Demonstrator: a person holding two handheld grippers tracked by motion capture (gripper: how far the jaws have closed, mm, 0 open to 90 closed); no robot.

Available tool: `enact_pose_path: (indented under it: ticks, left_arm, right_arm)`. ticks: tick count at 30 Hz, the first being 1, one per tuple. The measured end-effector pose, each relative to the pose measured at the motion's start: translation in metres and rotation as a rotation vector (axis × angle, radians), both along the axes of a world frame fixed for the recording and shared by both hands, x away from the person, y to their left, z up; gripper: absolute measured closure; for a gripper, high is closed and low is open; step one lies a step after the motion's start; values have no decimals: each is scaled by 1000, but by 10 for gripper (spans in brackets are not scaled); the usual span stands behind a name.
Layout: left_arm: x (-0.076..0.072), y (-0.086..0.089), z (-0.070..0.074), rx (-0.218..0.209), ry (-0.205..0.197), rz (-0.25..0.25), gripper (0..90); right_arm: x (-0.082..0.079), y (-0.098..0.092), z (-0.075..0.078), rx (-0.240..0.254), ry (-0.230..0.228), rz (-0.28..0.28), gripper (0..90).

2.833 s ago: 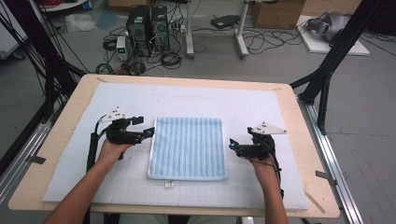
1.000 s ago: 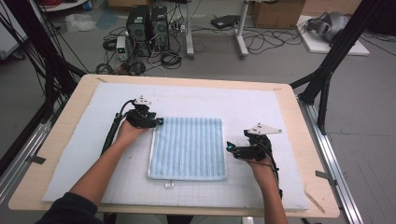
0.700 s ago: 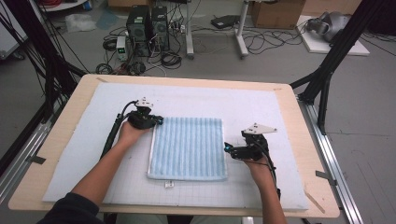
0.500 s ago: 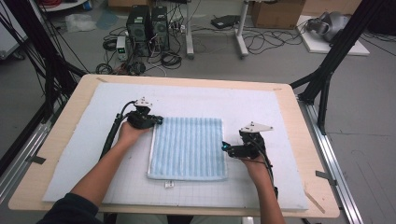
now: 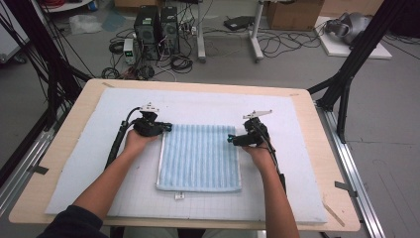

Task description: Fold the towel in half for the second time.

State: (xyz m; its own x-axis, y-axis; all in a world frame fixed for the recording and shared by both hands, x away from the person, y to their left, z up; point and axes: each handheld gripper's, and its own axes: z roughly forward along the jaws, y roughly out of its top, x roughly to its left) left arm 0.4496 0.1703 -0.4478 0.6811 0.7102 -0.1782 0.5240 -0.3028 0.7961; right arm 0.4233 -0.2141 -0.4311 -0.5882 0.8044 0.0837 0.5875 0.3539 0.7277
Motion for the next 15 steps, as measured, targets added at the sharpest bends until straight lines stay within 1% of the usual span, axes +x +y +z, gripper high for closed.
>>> enact_pose_path:
  ticks: [1,2,3,4,6,7,8,9,10,11,12,13,14,15]
  left_arm:
    - [0,1,0,0,0,0,852]
    - [0,1,-1,-6,3,5,852]
    - [0,1,-1,-6,3,5,852]
    - [0,2,-2,-14,9,9,852]
    - [0,2,-2,-15,9,10,852]
    - [0,2,-1,-18,5,13,853]
    - [0,2,-1,-18,5,13,853]
    - [0,2,-1,-17,6,13,853]
    - [1,2,-2,-15,9,13,855]
    - [1,2,-2,-15,9,13,857]
    - [1,2,-2,-9,10,9,857]
    - [1,2,-3,-5,10,7,858]
    - [1,1,-3,-7,12,9,859]
    - [1,2,-3,-8,10,12,860]
  right_arm:
    - [3,1,0,-3,-7,-1,235]
    - [7,2,-1,-6,-5,-8,237]
    - [7,2,-1,-6,-5,-8,237]
    - [13,4,-3,1,12,-7,281]
    - [16,6,-3,-2,20,-2,296]
    - [21,11,-5,-14,26,8,352]
    - [21,11,-5,-14,26,8,352]
    - [23,13,-6,-26,34,17,374]
    - [28,15,-9,-33,47,23,423]
    - [28,15,-9,-33,47,23,423]
    - [28,15,-10,-28,45,20,460]
    - [29,14,-10,-22,36,16,518]
    - [29,13,-10,-16,41,15,560]
    - [28,14,-10,-23,41,37,703]
